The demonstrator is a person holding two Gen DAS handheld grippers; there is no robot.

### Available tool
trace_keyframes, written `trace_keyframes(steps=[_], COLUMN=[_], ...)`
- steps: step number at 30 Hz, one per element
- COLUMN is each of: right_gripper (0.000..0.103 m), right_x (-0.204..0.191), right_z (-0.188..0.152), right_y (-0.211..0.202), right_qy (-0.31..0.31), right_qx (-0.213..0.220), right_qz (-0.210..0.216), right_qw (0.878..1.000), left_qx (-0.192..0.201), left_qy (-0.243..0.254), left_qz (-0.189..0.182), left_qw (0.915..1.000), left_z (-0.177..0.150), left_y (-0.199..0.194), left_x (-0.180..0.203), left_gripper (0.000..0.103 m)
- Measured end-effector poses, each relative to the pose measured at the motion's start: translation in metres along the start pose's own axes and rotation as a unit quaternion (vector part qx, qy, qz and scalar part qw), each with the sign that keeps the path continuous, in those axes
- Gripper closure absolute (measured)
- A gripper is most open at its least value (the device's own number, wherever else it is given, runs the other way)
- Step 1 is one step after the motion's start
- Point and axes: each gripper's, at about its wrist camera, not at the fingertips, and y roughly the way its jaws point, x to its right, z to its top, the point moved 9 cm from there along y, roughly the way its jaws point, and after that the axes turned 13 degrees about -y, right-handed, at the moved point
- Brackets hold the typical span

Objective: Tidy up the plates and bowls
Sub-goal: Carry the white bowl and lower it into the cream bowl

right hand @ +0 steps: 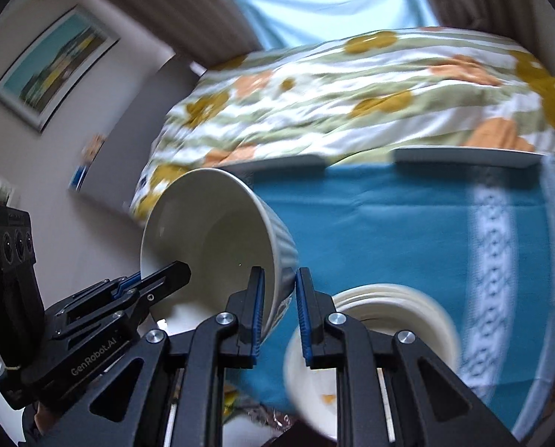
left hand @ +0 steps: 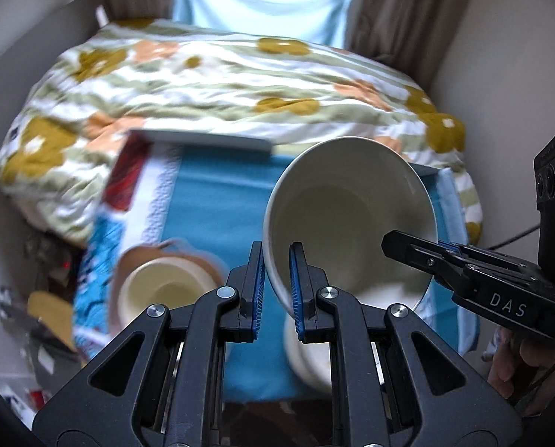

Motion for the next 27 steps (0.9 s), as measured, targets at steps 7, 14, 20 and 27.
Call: trace_keyframes(steps=[7,14,20,27], right_gripper=[0.087,0.087,0.087,0.087], right_x=[-0.061,-0.080,-0.085,-0.087], right_z=[-0.020,-0.045,-0.058,-0.060], right_y=[0.064,0.116,0.145,0.154], right_qy=[-0.003,0.017,0.031,0.043], right_qx=[-0.040,-0.073,-0.091,-0.095], right_qz=[0.006,-0.017,-0.042,-0.063], right_qw=[0.999,0.997,0.994,0.993], left_qx=[-0.025,-0.073,-0.101,-0.120], left_qy=[-0.012,-0.008,0.006,0.036], left_qz=[0.016,0.008,0.001,0.006], left_qw=[0.9995,0.9973,0.9949,0.9921], left_z=[-0.014,-0.031,-0.036,-0.038], left_y=[0.000,0.038,0.060,0.074], left_x=[-0.090,-0.144,-0.161,-0.165], left_gripper=[0.092,0.092,0.092,0.092])
